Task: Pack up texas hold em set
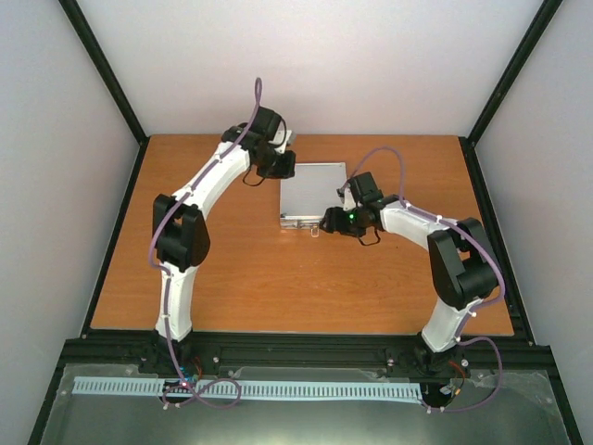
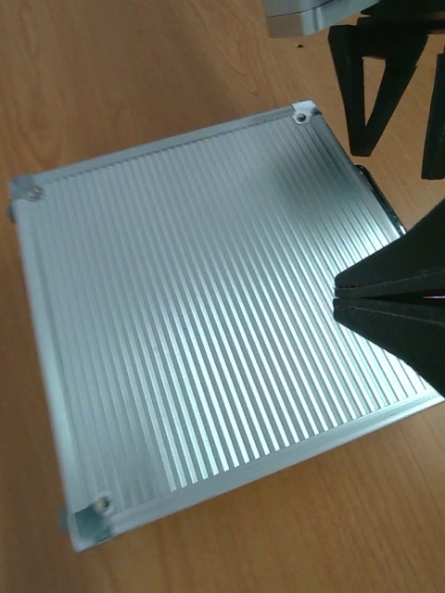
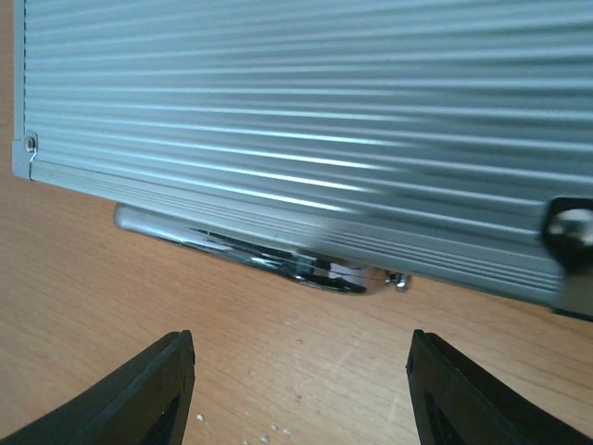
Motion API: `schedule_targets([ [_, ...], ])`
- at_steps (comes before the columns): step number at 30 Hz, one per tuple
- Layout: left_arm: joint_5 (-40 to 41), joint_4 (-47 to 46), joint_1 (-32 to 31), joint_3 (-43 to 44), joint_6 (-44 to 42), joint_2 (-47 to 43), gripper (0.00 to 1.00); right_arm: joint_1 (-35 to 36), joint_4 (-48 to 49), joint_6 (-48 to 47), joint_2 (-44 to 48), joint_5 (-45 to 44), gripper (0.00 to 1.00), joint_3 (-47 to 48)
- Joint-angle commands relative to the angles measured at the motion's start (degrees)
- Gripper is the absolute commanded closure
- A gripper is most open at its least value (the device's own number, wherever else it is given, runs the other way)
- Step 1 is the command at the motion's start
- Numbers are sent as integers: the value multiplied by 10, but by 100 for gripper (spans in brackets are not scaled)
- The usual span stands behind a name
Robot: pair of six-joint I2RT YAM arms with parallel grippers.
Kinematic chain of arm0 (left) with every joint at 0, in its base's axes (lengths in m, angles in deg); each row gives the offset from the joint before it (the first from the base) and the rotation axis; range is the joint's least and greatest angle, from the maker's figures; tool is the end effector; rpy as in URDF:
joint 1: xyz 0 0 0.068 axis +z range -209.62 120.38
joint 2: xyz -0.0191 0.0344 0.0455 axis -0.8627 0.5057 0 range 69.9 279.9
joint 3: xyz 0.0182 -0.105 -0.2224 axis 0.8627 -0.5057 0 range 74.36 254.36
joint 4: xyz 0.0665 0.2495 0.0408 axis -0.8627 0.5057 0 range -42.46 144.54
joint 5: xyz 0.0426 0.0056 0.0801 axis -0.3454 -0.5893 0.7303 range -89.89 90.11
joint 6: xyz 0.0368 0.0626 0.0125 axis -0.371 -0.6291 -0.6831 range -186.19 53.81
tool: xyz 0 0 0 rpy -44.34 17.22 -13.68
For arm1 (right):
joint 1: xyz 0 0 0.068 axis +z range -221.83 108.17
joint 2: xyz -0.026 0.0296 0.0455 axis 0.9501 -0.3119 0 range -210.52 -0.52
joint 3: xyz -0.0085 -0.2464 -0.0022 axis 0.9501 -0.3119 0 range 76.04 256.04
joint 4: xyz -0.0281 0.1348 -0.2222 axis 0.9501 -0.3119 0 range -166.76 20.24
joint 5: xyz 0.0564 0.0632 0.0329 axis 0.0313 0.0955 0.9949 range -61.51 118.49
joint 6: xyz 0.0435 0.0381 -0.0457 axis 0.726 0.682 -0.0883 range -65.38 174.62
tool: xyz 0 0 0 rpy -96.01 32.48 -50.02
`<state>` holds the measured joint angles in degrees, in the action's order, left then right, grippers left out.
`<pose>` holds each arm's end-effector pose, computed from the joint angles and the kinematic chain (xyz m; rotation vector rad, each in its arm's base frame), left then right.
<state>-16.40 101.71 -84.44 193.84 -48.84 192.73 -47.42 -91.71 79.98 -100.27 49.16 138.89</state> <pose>0.4173 -0.2123 0.2459 0.2837 2.6308 -0.6351 0.3189 0.1685 0.1351 -0.1145 2.6983 0.7625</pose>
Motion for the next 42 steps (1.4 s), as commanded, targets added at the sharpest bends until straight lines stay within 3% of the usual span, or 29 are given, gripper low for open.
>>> schedule_targets([
  [1,-30,20,-4,-16,-4,-5,99,-1,30,-3,-13,71,36,0],
  [7,-49,-2,-17,-31,-1,-14,99,-1,46,-4,-14,76,36,-19],
  [13,-70,-3,-42,11,-1,14,99,-1,58,-9,-25,83,37,-20],
  [22,-92,-44,-64,-2,21,59,99,-1,86,-25,-23,97,37,-52],
  [31,-94,-71,-69,-58,24,93,99,-3,58,-16,39,-12,35,-89],
  [35,-89,-82,-69,-97,16,94,99,-13,38,-9,64,-71,28,-65],
  [42,-89,-108,-68,-148,21,87,99,-22,11,-1,23,-93,31,-5],
])
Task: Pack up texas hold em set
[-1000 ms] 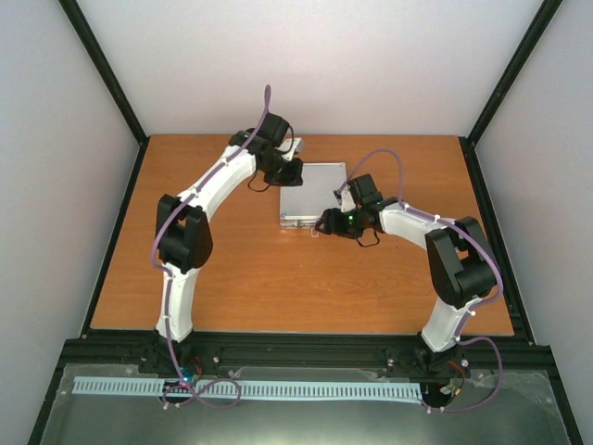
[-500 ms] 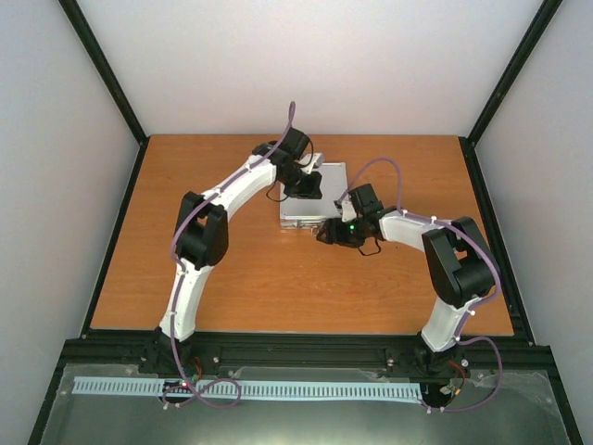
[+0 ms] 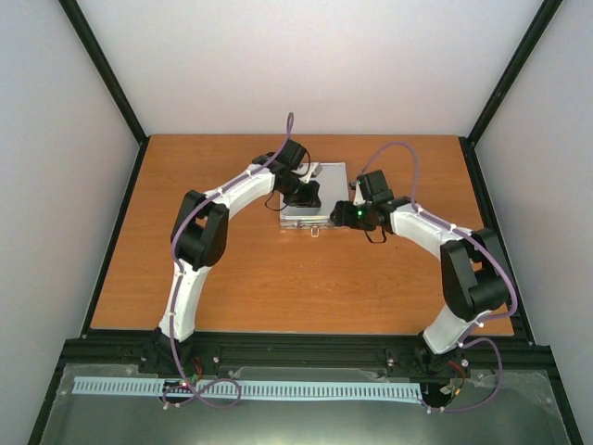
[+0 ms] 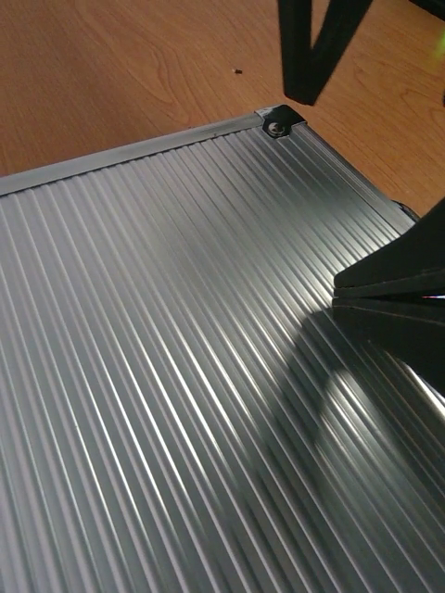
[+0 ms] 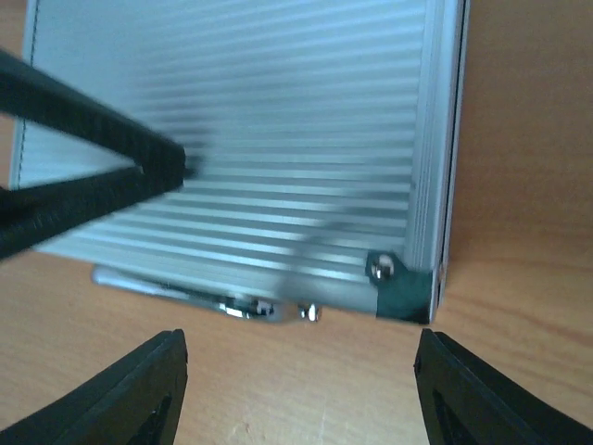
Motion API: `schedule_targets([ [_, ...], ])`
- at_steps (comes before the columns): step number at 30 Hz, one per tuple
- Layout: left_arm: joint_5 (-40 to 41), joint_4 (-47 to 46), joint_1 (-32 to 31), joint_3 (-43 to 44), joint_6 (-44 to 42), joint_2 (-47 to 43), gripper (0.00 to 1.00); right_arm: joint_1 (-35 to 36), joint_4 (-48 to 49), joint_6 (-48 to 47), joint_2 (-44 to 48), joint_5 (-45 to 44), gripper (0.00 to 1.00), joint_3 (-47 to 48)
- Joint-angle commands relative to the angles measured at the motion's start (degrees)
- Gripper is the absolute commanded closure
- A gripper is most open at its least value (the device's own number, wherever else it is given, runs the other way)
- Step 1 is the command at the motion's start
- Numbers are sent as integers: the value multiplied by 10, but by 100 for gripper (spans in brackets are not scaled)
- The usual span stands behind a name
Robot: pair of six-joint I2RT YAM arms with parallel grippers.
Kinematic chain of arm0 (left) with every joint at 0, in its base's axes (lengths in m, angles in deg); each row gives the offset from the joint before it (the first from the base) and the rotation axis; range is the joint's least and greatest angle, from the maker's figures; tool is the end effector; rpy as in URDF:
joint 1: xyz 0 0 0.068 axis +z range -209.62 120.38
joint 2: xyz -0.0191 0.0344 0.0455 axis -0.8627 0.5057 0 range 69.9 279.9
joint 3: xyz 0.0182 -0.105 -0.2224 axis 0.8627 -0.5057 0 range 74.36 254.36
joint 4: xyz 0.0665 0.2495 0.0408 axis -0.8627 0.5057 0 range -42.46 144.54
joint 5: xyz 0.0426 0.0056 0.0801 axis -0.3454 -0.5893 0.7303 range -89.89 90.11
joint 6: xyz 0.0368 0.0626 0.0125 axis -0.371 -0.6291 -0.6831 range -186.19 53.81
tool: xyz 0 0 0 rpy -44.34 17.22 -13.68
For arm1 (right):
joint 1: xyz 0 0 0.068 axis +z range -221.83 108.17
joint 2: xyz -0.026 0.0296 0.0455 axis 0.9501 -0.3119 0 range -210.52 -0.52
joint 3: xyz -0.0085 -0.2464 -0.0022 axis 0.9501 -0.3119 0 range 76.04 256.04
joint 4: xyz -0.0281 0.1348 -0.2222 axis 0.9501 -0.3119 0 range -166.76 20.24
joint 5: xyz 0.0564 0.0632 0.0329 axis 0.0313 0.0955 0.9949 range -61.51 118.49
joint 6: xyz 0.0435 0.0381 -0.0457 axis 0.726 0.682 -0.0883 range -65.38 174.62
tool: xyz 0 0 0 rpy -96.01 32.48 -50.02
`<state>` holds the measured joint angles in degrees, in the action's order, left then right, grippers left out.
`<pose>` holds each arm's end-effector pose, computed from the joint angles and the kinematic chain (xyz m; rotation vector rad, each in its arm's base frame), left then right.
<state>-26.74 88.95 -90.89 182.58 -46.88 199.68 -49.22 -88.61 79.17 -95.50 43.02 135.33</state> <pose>0.3959 -0.2729 0.1465 0.4484 2.7491 -0.8859 0.3190 0.1495 0.1464 -0.0618 2.6028 0.6366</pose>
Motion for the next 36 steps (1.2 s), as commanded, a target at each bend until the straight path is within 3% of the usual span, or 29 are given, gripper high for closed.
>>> schedule_targets([
  [1,15,19,-5,-36,1,18,99,-4,-23,9,-34,-35,32,38],
  [5,15,20,-4,-32,-3,21,99,-4,-30,8,-64,-19,34,67],
  [11,16,30,-4,-28,-10,27,99,-4,23,-2,-44,87,35,50],
  [18,22,33,-2,-38,-19,26,99,1,-16,-62,-30,169,40,52],
  [28,19,16,-1,-67,-23,26,99,17,-31,-30,63,138,40,-25],
  [36,42,11,4,-108,-29,-1,99,18,12,-20,3,157,42,-12],
])
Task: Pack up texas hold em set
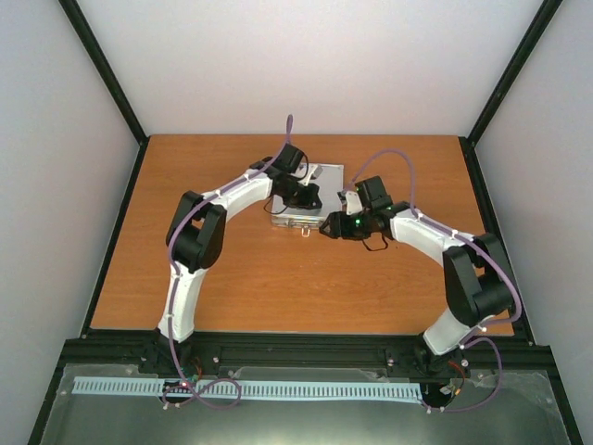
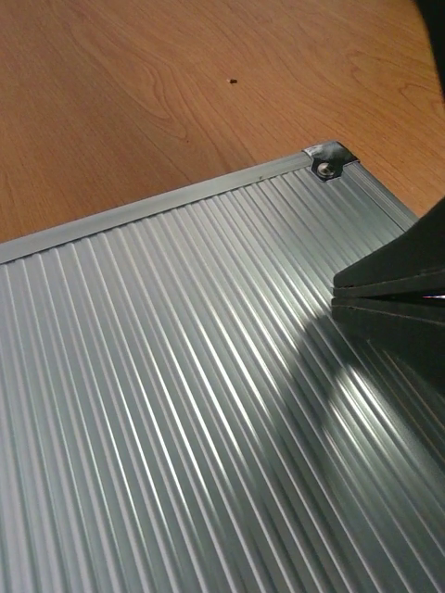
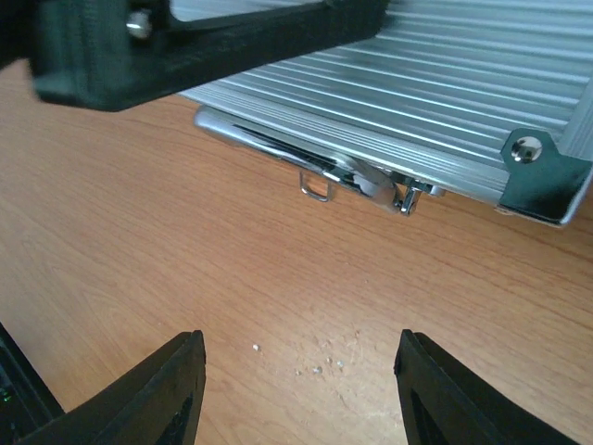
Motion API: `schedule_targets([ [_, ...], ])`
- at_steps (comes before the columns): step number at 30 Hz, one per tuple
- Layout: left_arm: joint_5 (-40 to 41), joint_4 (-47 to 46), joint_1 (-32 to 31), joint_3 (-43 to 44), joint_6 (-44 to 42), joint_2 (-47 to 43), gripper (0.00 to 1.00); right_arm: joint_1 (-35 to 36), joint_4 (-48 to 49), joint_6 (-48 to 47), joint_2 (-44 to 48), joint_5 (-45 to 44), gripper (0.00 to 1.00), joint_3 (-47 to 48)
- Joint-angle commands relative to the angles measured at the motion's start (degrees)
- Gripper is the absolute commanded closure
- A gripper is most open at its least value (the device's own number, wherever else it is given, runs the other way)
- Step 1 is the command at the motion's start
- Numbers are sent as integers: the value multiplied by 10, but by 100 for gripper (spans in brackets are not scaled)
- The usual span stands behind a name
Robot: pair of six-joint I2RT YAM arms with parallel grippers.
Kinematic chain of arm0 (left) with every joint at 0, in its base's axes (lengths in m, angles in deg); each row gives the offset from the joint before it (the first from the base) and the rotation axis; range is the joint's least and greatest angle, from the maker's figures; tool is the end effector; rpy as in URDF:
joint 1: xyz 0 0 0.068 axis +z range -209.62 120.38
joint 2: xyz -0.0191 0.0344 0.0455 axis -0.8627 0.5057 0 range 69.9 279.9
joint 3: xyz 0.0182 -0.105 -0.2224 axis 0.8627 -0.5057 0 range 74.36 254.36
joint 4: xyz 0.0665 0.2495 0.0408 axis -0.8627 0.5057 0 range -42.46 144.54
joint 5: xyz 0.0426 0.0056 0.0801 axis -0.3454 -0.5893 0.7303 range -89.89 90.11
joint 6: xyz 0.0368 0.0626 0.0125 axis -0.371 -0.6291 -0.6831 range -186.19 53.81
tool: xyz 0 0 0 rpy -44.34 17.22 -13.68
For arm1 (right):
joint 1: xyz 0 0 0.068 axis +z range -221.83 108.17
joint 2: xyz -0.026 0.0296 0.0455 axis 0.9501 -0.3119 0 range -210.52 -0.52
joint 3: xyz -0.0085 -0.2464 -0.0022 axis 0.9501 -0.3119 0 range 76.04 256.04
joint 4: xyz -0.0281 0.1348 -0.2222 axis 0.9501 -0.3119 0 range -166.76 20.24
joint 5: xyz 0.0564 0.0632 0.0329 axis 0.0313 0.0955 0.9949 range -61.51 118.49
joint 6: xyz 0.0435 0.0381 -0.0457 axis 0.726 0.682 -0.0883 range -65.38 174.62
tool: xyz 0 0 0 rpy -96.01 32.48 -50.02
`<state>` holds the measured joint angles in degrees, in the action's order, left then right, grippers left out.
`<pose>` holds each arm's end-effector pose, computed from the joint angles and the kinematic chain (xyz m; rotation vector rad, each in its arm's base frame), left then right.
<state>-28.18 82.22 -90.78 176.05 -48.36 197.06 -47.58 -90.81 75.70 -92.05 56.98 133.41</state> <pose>0.3904 -0.2702 0.1399 0.4978 2.6836 -0.9257 0.2941 0.1647 0.1571 -0.2804 2.6114 0.9293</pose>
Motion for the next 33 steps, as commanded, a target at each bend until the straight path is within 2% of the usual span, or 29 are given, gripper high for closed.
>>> schedule_targets([
  [1,54,78,3,-48,-12,24,99,2,45,16,-39,21,41,13],
  [6,70,61,7,-91,-12,-3,99,12,57,14,-78,40,41,42],
  [11,81,101,30,-41,-32,-7,99,11,50,4,-111,4,39,65],
  [14,82,105,37,-40,-37,-6,99,9,55,13,-130,-2,39,76],
  [18,96,104,64,-33,-33,-6,99,4,63,22,-130,-14,39,75],
  [24,96,122,99,26,-31,17,99,-20,40,26,-143,-50,39,79],
  [33,65,76,99,-86,-13,-10,99,-65,15,-3,-161,-85,39,113],
])
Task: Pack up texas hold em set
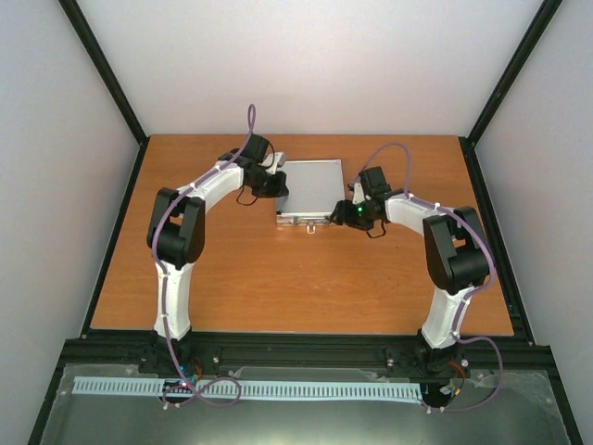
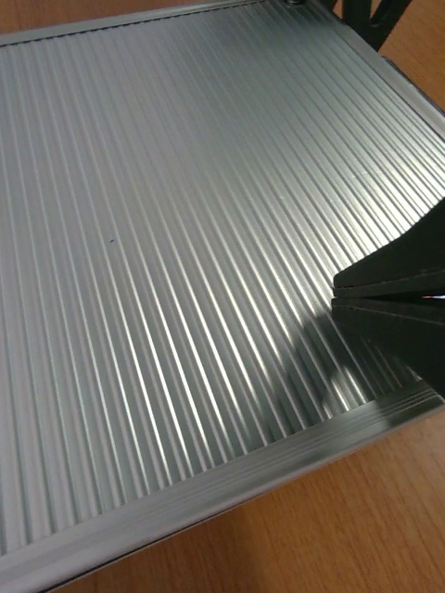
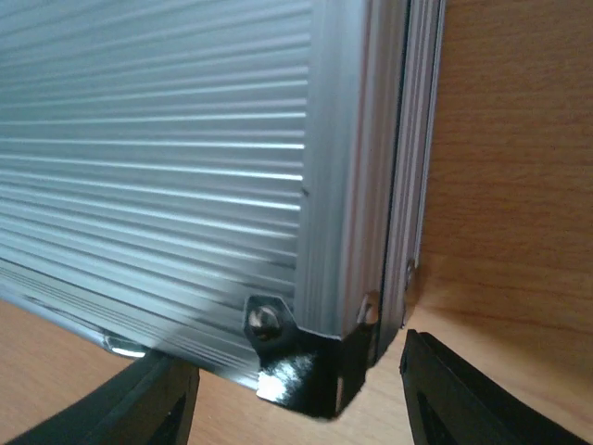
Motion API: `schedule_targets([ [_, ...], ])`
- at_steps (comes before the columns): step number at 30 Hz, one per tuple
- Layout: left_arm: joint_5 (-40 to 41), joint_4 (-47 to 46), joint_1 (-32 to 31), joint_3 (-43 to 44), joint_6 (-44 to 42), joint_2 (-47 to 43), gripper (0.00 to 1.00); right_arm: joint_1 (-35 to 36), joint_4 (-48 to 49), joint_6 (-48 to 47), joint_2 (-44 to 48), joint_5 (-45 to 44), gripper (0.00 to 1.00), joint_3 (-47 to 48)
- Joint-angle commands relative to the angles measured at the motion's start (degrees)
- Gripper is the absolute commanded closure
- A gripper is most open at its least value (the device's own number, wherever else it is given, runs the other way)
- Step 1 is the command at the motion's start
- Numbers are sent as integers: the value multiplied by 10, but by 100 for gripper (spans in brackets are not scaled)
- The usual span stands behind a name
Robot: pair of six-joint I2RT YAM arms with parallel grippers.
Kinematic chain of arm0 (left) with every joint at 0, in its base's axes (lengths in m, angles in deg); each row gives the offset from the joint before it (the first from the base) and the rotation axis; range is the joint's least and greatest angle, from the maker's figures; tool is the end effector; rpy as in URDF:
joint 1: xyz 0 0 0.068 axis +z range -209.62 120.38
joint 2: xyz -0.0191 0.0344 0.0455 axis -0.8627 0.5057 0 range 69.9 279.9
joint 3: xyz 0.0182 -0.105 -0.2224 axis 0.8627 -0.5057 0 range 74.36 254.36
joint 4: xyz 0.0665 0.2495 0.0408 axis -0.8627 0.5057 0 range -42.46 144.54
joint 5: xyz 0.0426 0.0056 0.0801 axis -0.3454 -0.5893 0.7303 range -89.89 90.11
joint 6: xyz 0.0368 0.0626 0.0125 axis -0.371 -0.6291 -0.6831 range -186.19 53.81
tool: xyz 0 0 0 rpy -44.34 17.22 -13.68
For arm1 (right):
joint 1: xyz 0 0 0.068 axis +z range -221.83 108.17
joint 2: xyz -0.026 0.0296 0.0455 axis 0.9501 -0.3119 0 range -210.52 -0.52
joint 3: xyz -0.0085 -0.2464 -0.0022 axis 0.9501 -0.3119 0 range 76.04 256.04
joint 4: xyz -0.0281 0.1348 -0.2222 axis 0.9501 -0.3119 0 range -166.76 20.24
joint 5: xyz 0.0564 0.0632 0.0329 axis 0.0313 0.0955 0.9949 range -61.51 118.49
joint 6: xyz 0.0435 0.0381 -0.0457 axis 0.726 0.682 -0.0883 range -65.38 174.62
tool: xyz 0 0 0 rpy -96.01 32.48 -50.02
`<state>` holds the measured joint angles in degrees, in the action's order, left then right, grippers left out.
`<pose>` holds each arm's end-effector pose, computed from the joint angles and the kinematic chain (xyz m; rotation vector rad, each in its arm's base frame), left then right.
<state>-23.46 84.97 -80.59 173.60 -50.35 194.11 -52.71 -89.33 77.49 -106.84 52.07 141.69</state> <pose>0.4217 -0.1880 0.1448 0.2607 2.7086 -0.7489 0.3474 0.1464 0.1134 -0.0611 2.7006 0.7823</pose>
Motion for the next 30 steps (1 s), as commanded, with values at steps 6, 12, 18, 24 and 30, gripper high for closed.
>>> schedule_targets([
  [6,11,45,-5,-76,2,18,99,-12,17,-20,26,-10,39,-6],
  [12,0,31,-19,-89,9,11,99,24,9,-16,108,0,39,-56],
  [18,-4,21,-29,-110,11,1,99,69,12,-22,85,46,39,-48],
  [24,-2,24,-29,-111,8,-2,99,76,33,4,21,69,39,-19],
  [30,-4,23,-29,-110,8,-5,99,81,17,-11,-27,54,39,35],
])
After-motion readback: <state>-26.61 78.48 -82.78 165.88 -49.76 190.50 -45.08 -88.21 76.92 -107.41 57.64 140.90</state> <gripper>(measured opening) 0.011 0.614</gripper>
